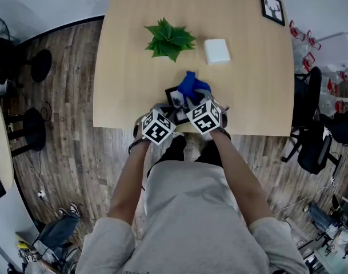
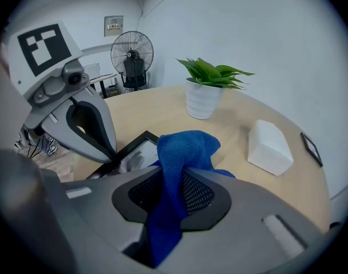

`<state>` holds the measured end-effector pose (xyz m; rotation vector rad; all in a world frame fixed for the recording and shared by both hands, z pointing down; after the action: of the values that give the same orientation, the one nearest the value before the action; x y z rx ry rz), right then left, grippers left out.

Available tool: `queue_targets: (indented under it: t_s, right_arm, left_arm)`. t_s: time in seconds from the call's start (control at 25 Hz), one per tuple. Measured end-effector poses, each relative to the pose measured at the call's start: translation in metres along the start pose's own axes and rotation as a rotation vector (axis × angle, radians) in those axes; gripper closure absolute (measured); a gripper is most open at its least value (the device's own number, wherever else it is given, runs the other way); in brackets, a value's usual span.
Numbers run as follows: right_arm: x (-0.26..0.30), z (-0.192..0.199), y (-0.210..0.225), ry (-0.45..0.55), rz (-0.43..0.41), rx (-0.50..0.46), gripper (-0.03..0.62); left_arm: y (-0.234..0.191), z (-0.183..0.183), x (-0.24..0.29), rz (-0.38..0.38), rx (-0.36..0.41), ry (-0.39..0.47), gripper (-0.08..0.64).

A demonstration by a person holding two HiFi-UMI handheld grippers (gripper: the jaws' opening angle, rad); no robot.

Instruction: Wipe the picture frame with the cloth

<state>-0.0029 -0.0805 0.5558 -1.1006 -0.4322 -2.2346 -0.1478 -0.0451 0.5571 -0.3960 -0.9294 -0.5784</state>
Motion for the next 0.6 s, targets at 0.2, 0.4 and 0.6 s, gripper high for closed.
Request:
queue_targets:
  t_s: [0.2, 0.4, 0.6]
  right_arm:
    - [-0.005, 0.007, -0.006, 0.001, -0.013, -0.013, 0.512]
    - [-0.006, 0.010, -0.007, 0.008, -0.014, -0.013, 0.512]
    - [-0.010, 0.014, -0.010, 0.005, -0.019, -0.016, 0.512]
  left_arm:
    - [-0.001, 0.001, -0.002, 0.001, -0.013, 0.004, 0.508]
    - [-0.002, 0.000, 0.000, -0.001, -0.011, 0.004, 0.508]
    - [-0.001, 0.000, -0.001, 0.000, -0.009, -0.001, 0.508]
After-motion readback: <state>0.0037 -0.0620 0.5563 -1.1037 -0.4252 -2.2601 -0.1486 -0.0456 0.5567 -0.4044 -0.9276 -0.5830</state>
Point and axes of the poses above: the fingertips, and each gripper's own axes: x forward along the fingers, y to its right, z out of its underside, the point moved 10 cm from there along -x, backward along the fingers, and after that the axes turned 6 degrees about -z, right-handed, at the moved point
